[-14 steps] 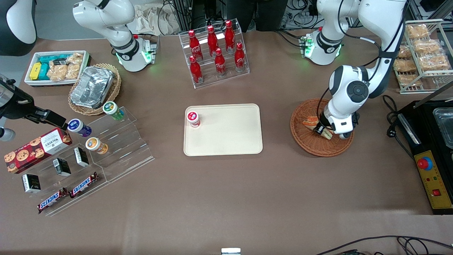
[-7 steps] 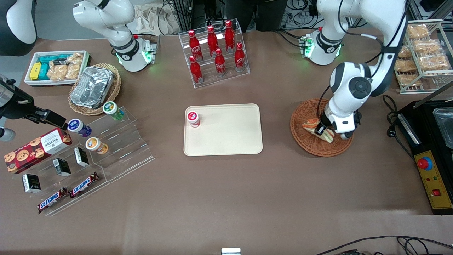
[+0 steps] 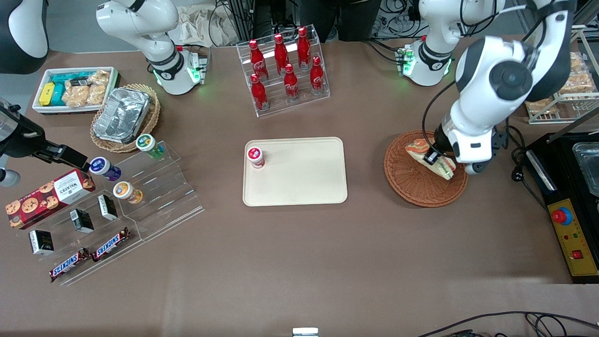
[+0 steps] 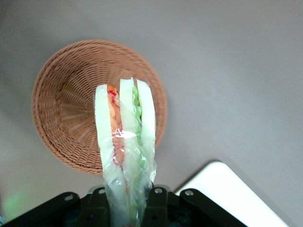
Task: Place sandwich from basket to tray
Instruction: 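Lift the sandwich and carry it over the cream tray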
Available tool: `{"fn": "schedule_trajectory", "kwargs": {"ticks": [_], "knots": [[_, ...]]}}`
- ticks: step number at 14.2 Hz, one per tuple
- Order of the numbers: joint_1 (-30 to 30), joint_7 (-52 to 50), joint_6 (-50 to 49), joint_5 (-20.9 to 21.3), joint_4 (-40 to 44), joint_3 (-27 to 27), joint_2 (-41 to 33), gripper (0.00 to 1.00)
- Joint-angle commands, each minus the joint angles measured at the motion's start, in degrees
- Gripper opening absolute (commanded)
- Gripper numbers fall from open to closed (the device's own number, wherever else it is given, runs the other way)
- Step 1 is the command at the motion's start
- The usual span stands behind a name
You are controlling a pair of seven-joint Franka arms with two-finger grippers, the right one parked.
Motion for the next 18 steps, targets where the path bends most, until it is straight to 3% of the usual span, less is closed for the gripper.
{"fn": "schedule_trajectory", "kwargs": {"ticks": [1,5,10,14,18], "knots": [[0.05,7.62,-1.22,0.14,1.9,-3.91,-0.25,0.0],[-0.04,18.43,0.1,0.49,1.9,-12.7,0.36,0.0],[-0.12,19.43,8.26,3.11,1.37,-21.58,5.71,0.0],[-4.6,18.72,13.62,5.58,0.4,-21.25,11.59,0.0],[-6.1,13.99,21.53,11.28,-3.02,-20.98,18.45,0.0]]}}
